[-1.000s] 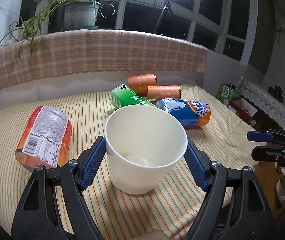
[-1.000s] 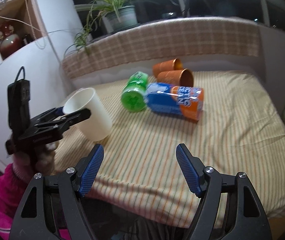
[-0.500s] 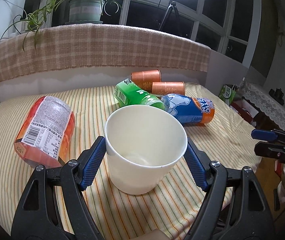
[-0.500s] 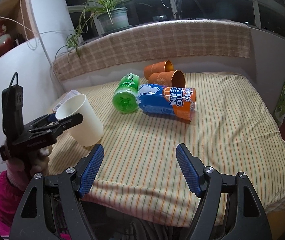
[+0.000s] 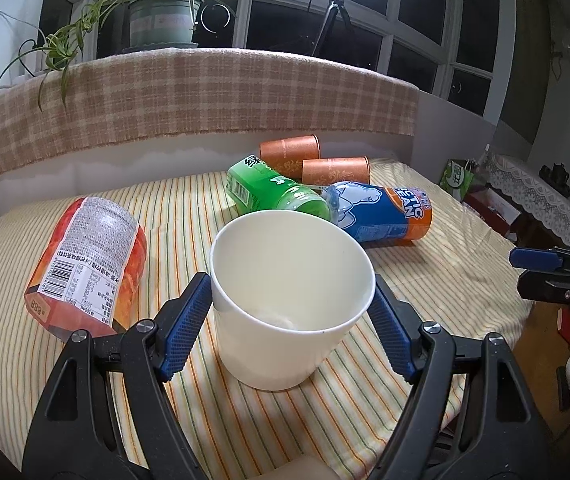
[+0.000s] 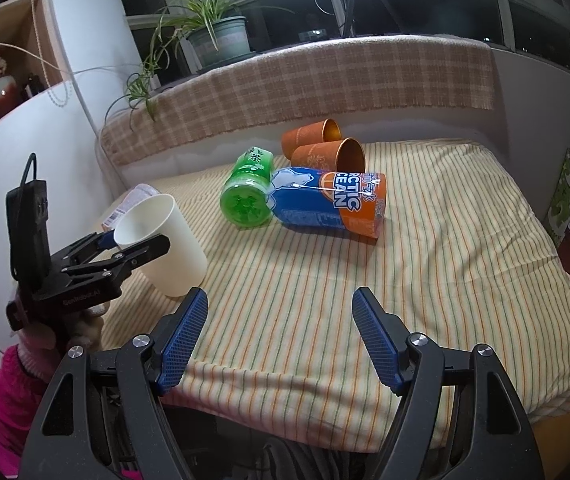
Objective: Flip cup upright
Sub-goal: 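Lower the upright white cup onto the bedspread with the right gripper, then open the right gripper and withdraw it from the white cup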
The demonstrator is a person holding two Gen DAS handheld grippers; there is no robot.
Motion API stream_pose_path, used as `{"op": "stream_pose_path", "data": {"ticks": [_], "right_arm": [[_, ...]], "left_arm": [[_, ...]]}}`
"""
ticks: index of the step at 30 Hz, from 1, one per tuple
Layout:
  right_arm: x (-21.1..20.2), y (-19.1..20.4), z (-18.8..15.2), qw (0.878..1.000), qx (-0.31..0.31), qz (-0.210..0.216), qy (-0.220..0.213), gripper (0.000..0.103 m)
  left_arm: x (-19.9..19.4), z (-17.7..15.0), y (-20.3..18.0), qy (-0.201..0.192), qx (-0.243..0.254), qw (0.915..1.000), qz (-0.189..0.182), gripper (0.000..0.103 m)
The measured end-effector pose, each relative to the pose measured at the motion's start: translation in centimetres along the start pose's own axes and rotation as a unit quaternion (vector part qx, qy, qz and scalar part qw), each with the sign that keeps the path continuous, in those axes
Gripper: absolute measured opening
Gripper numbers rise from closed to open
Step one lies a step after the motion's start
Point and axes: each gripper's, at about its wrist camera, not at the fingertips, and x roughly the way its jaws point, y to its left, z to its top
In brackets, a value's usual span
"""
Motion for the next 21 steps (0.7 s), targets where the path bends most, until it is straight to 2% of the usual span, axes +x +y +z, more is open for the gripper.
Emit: {"op": "stream_pose_path", "data": {"ticks": [7,11,14,21], "right_arm": [[0.0,0.2,0.0,1.0,0.002,0.001,-0.004,0.075],[-0.2,0.3,0.1,1.0,0.002,0.003,-0.008,0.075],[-0.2,0.6,0.2,1.0,-0.005,0.003,-0.011,0.075],[-0.6,1.7,0.7,0.999,-0.017,-0.01,-0.025,0.075]], "left_arm": [[-0.3,-0.1,0.1,0.002,0.007,1.0,0.005,0.08],[-0.6,-0.3,0.1,0.007,0.011,0.9999,-0.004,0.095],[-1.0,-0.3,0.3,0.007,0.009,0.9999,0.003,0.1],[-2.7,-0.9,1.5,0.005,0.011,0.9993,0.034,0.101]]}}
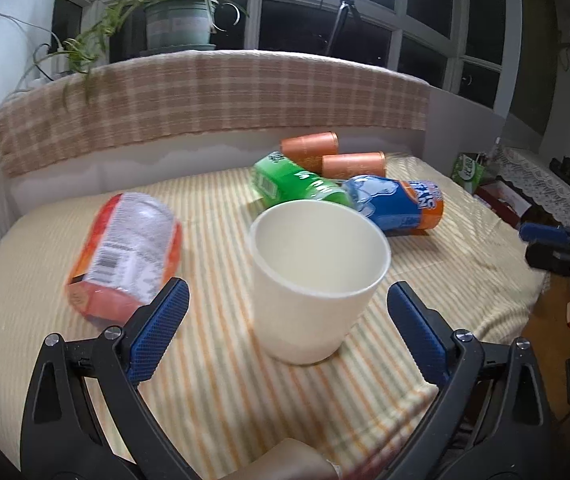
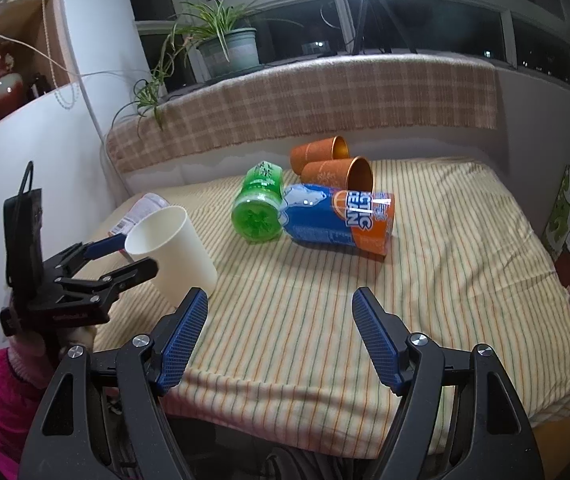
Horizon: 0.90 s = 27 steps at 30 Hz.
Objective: Flip cup upright
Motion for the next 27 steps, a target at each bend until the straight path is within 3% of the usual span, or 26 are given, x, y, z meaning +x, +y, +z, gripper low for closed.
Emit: {"op": "stream_pose_path", "data": {"ticks": [7,14,19,27], "right_arm": [[-0.5,1.2,1.0,0.999,-0.004,-0.032,-0.035,0.079],[-1.1,3.2,1.9,0.994,-0.019,-0.08,-0.077,0.08],[-1.6,4.7,2.6,0.989,-0.029,-0.101,-0.102,0.08],[-3.1,6.2,3.0,0.979,-0.039,-0.13,-0.15,0.087]], "left_arm": [[-5.2,-0.2,2.0,-0.044,-0.016,0.9971,0.06,0.101],[-12.1,0.3,1.7,-0.129,-0.032,0.9812,0.139,0.101],[-15.0,0.8,0.2,-0.166,-0.027,0.9715,0.167,0.101],[-15.7,1.1,-1.0,-0.168,-0.049,0.9718,0.159,0.103]]}}
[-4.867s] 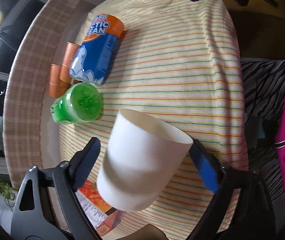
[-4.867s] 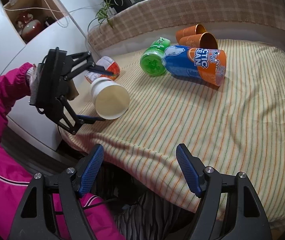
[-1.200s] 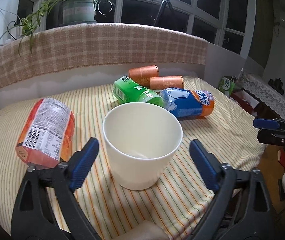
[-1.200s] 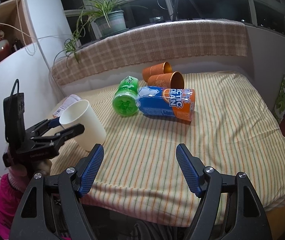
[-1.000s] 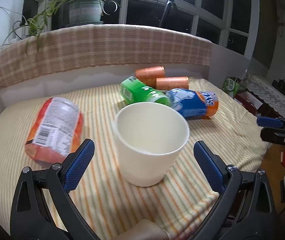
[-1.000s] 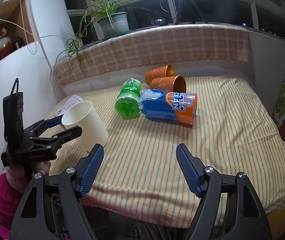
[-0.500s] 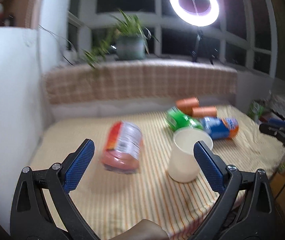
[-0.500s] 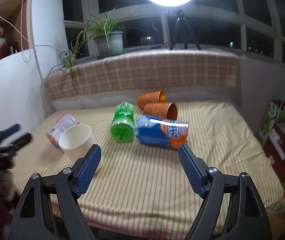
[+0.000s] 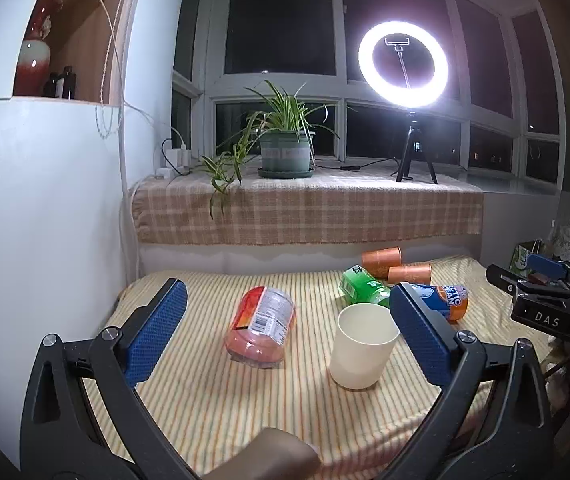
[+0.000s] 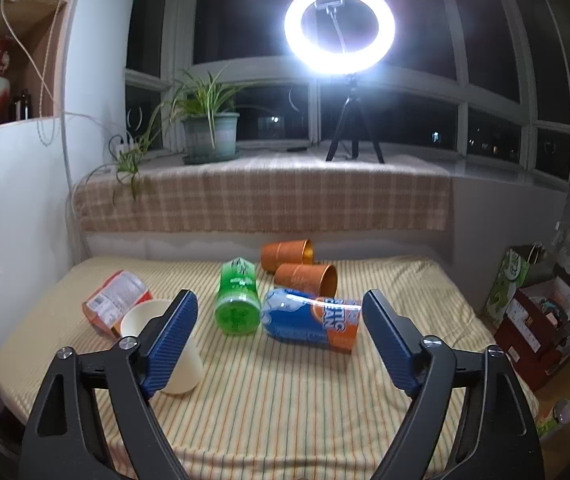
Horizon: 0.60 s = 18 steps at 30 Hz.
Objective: Flip cup upright
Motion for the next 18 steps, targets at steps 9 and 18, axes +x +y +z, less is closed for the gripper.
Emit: {"op": "stream_pose_path", "data": {"ticks": [9,18], "right_arm": [[-0.89,-0.39,0.2,0.999,0.009,-0.023,-0.03,0.096],[-0.77,-0.38,0.0,0.999,0.002,-0.023,-0.028,0.096]], "left_arm": [[0.27,-0.15,-0.38,0.011,-0.002,0.9998,0.014,0.103],[0.58,-0.24,-0.7,0.015,0.005,0.9995,0.026,0.103]]}}
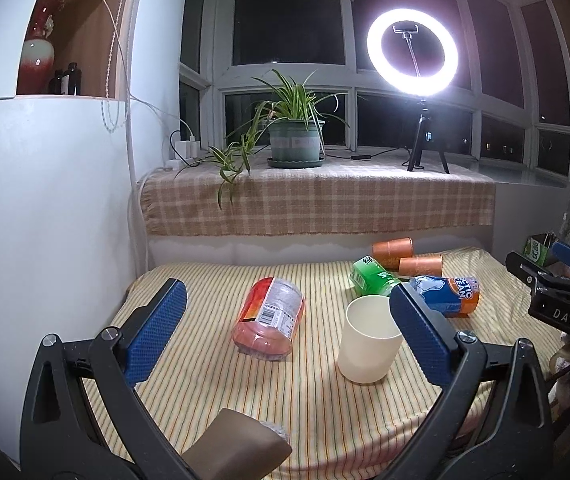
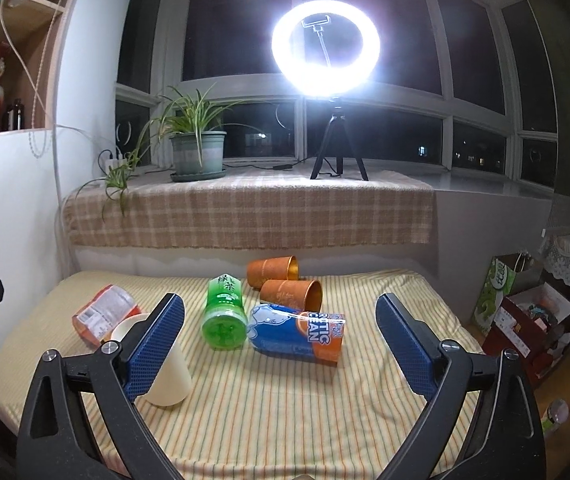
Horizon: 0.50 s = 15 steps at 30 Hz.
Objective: Flip cup upright
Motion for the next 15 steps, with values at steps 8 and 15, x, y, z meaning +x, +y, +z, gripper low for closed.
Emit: {"op": "stream_pose_path", "data": {"ticks": [8,15], "right_arm": [[0.16,0.02,-0.09,1.0,-0.001,-0.001,-0.001,0.096],[0.52,-0.09,-0.3,1.0,-0.003,-0.002,0.005,0.096]], "left_arm": [[0.23,-0.09,0.41,-0.002,-0.004,0.9999,0.012,0.103],[0.29,-0.01,0.64,-0.002,-0.008,0.9999,0.012,0.103]]}}
